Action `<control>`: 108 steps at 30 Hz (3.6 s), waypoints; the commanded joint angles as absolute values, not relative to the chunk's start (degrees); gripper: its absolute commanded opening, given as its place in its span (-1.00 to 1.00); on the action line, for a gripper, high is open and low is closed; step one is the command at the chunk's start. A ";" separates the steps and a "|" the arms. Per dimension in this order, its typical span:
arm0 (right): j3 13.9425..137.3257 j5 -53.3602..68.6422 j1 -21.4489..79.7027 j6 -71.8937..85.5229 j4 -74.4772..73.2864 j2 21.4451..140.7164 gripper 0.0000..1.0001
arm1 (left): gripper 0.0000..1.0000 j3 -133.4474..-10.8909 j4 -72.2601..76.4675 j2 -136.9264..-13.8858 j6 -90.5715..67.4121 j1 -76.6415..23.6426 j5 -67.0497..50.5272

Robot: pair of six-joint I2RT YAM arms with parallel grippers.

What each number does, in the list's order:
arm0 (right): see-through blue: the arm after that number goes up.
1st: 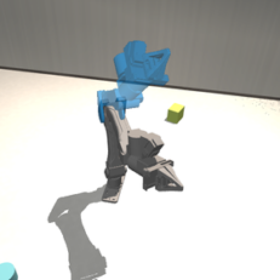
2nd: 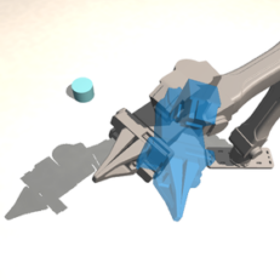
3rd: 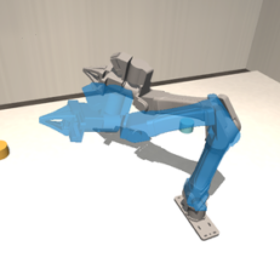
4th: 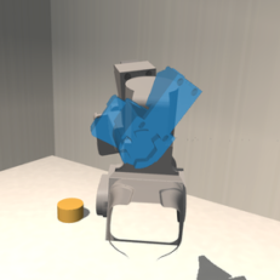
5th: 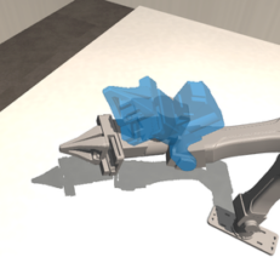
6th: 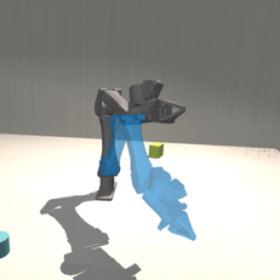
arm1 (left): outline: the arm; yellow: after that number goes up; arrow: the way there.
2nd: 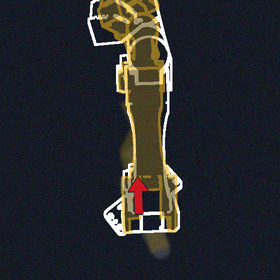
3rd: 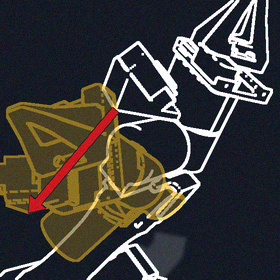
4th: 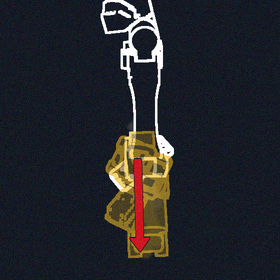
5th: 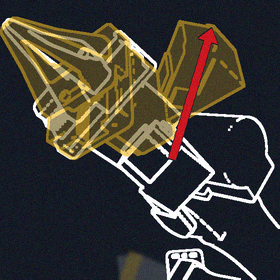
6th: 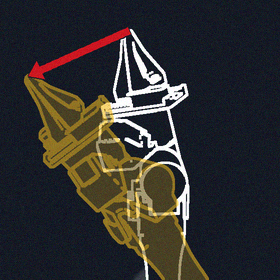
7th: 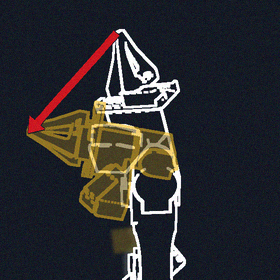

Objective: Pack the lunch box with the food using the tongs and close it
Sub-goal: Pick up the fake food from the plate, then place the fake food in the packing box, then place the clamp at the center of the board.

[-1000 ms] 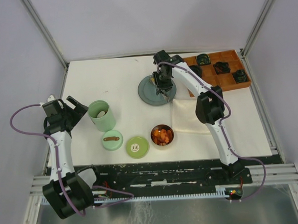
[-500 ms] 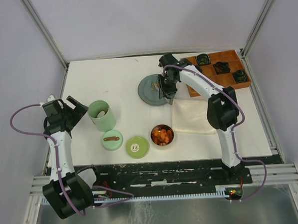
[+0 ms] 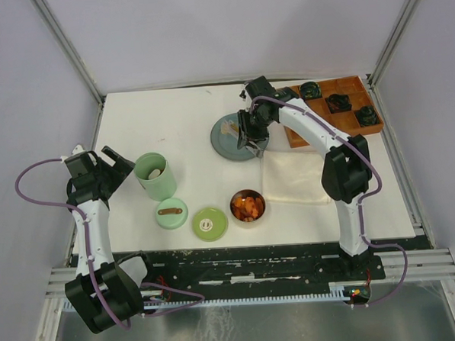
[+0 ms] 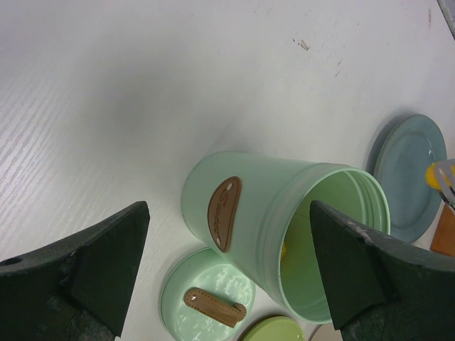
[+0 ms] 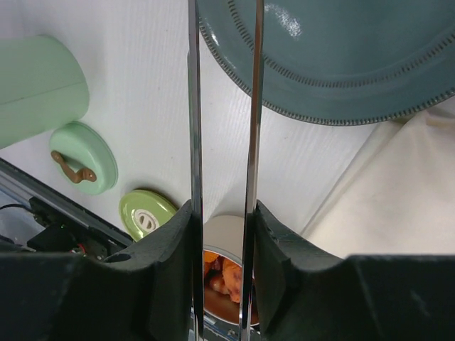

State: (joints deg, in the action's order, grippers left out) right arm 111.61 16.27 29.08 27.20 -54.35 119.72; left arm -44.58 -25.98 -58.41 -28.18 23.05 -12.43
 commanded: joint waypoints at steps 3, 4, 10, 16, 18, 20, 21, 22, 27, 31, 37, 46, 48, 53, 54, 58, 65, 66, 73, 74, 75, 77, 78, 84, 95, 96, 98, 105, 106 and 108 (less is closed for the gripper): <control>111.15 23.30 28.82 28.46 -49.84 113.19 -0.20 | 1.00 -44.47 -23.55 -57.88 -29.48 23.24 -13.17; 110.88 24.02 28.89 28.71 -49.31 112.75 -0.20 | 1.00 -44.46 -23.53 -57.90 -29.51 23.16 -13.18; 108.80 32.48 29.47 30.93 -43.45 110.14 -0.20 | 1.00 -44.49 -23.54 -57.93 -29.51 23.18 -13.19; 111.36 35.60 33.07 29.30 -43.28 110.02 -0.20 | 0.99 -44.42 -23.55 -58.03 -29.48 23.25 -13.26; 114.08 36.09 35.10 27.44 -45.37 111.20 -0.20 | 1.00 -44.47 -23.55 -58.01 -29.52 23.25 -13.27; 117.64 36.52 37.41 25.17 -48.05 112.99 -0.19 | 0.99 -44.47 -23.55 -57.94 -29.53 23.16 -13.12; 119.58 36.70 38.40 24.09 -49.51 113.73 -0.19 | 0.99 -44.47 -23.55 -57.92 -29.53 23.21 -13.10; 121.38 36.78 39.52 22.99 -50.88 114.45 -0.19 | 0.99 -44.47 -23.55 -57.85 -29.55 23.21 -13.05; 127.17 36.92 43.86 19.72 -54.24 116.81 -0.18 | 1.00 -44.44 -23.64 -57.88 -29.51 23.25 -13.01; 131.06 36.72 46.34 17.39 -57.25 119.09 -0.18 | 1.00 -44.47 -23.64 -57.92 -29.55 23.20 -13.09; 137.64 33.60 48.51 14.27 -63.66 123.22 -0.18 | 1.00 -44.47 -23.63 -57.83 -29.58 23.20 -13.03; 140.98 32.15 50.02 15.77 -63.12 127.08 -0.16 | 1.00 -44.47 -23.64 -57.75 -29.59 23.25 -12.96; 141.47 32.08 50.17 16.27 -62.82 127.58 -0.15 | 1.00 -44.47 -23.64 -57.76 -29.62 23.21 -12.93; 141.50 31.42 50.45 16.65 -62.62 128.18 -0.13 | 1.00 -44.45 -23.60 -57.83 -29.62 23.24 -13.01; 141.41 31.05 50.45 16.69 -62.70 128.24 -0.13 | 1.00 -44.50 -23.64 -57.83 -29.61 23.15 -13.01; 141.50 28.99 50.45 16.91 -62.72 128.28 -0.09 | 1.00 -44.47 -23.59 -57.73 -29.61 23.24 -12.96; 140.47 26.67 50.45 18.70 -60.17 125.89 -0.04 | 1.00 -44.47 -23.64 -57.74 -29.62 23.22 -13.00; 139.72 26.37 50.45 19.06 -59.24 124.91 -0.04 | 0.99 -44.47 -23.63 -57.74 -29.62 23.26 -13.01; 128.30 19.13 49.53 19.07 -49.86 114.04 -0.06 | 1.00 -44.48 -23.63 -57.83 -29.62 23.28 -13.09; 126.36 17.39 49.10 19.07 -48.84 112.51 -0.06 | 0.99 -44.47 -23.64 -57.83 -29.65 23.24 -13.10; 124.70 15.87 48.53 19.19 -48.18 111.11 -0.06 | 0.99 -44.54 -23.64 -57.83 -29.61 23.21 -13.10; 122.01 12.97 47.07 19.54 -48.16 108.97 -0.07 | 1.00 -44.53 -23.62 -57.75 -29.55 23.23 -13.10; 120.71 11.42 45.76 19.73 -48.74 108.06 -0.07 | 1.00 -44.48 -23.64 -57.70 -29.61 23.21 -13.10; 111.40 -0.08 37.14 22.00 -55.20 100.19 -0.09 | 1.00 -44.54 -23.69 -57.52 -29.62 23.15 -13.09; 73.75 -23.82 28.27 29.28 -54.91 71.87 -0.09 | 1.00 -44.23 -23.88 -55.53 -29.61 23.13 -12.71; 69.85 -23.99 26.85 30.32 -54.37 69.86 -0.09 | 1.00 -44.14 -23.86 -55.20 -29.60 23.10 -12.54; 65.13 -25.06 23.19 32.50 -53.91 66.27 -0.09 | 1.00 -44.12 -23.87 -54.98 -29.61 23.05 -12.40; 52.50 -18.84 5.81 35.84 -49.41 61.91 -0.12 | 0.99 -44.38 -24.53 -54.63 -29.61 22.79 -11.36; 51.17 -17.19 2.91 35.58 -48.41 62.31 -0.12 | 1.00 -44.36 -24.64 -54.60 -29.63 22.83 -11.23; 48.84 -12.24 -2.04 34.19 -44.95 63.67 -0.10 | 0.99 -44.38 -24.61 -54.57 -29.62 22.82 -11.16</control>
